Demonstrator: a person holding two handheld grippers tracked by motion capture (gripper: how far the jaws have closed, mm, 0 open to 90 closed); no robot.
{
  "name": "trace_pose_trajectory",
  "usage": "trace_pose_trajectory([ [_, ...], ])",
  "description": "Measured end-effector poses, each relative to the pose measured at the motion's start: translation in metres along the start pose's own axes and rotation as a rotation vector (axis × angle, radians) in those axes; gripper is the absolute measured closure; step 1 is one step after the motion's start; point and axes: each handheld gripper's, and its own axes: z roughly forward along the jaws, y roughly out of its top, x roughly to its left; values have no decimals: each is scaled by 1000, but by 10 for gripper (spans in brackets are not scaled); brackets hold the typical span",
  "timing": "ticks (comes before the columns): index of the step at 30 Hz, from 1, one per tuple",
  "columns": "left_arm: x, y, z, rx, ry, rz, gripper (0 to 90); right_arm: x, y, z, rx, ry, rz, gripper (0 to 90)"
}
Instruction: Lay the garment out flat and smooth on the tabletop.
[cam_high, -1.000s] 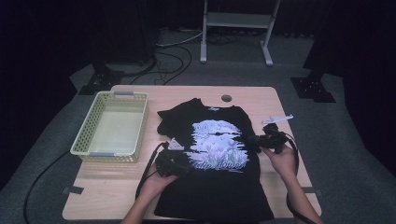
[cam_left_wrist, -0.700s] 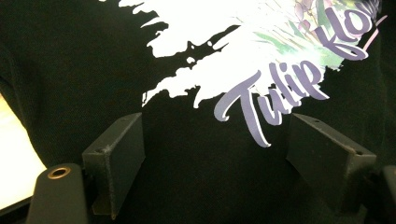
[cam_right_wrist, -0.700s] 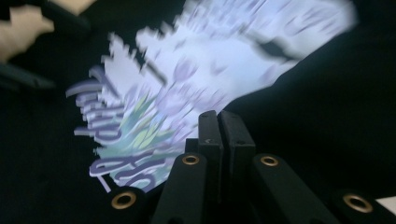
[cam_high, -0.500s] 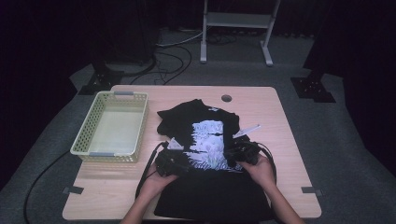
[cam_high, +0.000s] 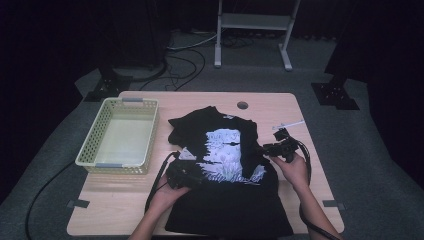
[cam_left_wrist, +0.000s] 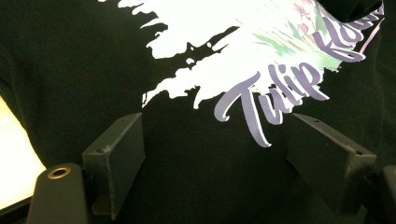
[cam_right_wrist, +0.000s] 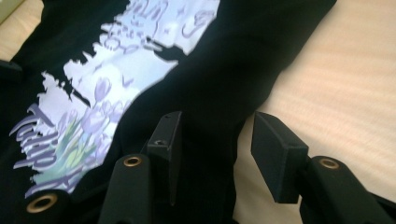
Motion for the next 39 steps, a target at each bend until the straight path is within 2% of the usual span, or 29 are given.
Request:
trace_pose_trajectory([
  [3, 0, 1, 0, 6, 3, 5, 191, -2, -4, 6, 28, 14, 0, 542],
  [4, 0, 1, 1, 7, 3, 6, 191, -2, -6, 8, 30, 13, -7, 575],
  [5, 0, 2, 1, 9, 5, 6, 191, -2, -7, 10, 27, 8, -19, 613],
  [7, 0, 2, 1, 8, 6, 6, 190, -1, -7, 12, 29, 23, -39, 762],
  [8, 0, 2, 1, 8, 6, 5, 190, 1, -7, 13, 24, 13, -62, 846],
  [9, 0, 2, 1, 11, 6, 5, 190, 3, -7, 12, 15, -4, -91, 866],
  [12, 0, 3, 1, 16, 6, 3, 191, 4, -2, 7, 13, -38, -138, 877],
  [16, 0, 2, 1, 15, 9, 0, 191, -3, 4, -4, 21, -85, -158, 878],
  [20, -1, 3, 1, 16, 11, 0, 190, -22, 12, -16, 58, -184, -156, 877],
  [27, -1, 3, 2, 13, 16, -7, 190, -68, 26, -29, 99, -331, -74, 876],
  [31, -2, 4, 2, 20, 16, -10, 190, -88, 31, -30, 86, -398, -16, 875],
  [33, -2, 4, 2, 20, 17, -13, 190, -94, 32, -28, 94, -417, 5, 869],
  [34, -2, 4, 2, 22, 17, -13, 190, -96, 31, -28, 90, -428, 9, 812],
  [35, -2, 4, 2, 21, 18, -13, 189, -96, 30, -28, 74, -445, 19, 695],
  [36, -2, 4, 2, 19, 17, -14, 189, -96, 29, -30, 56, -436, 34, 689],
  [38, -2, 4, 2, 15, 19, -10, 189, -91, 25, -34, 0, -373, 28, 651],
  [39, -3, 4, 2, 13, 22, -7, 190, -86, 23, -35, -14, -358, 18, 622],
])
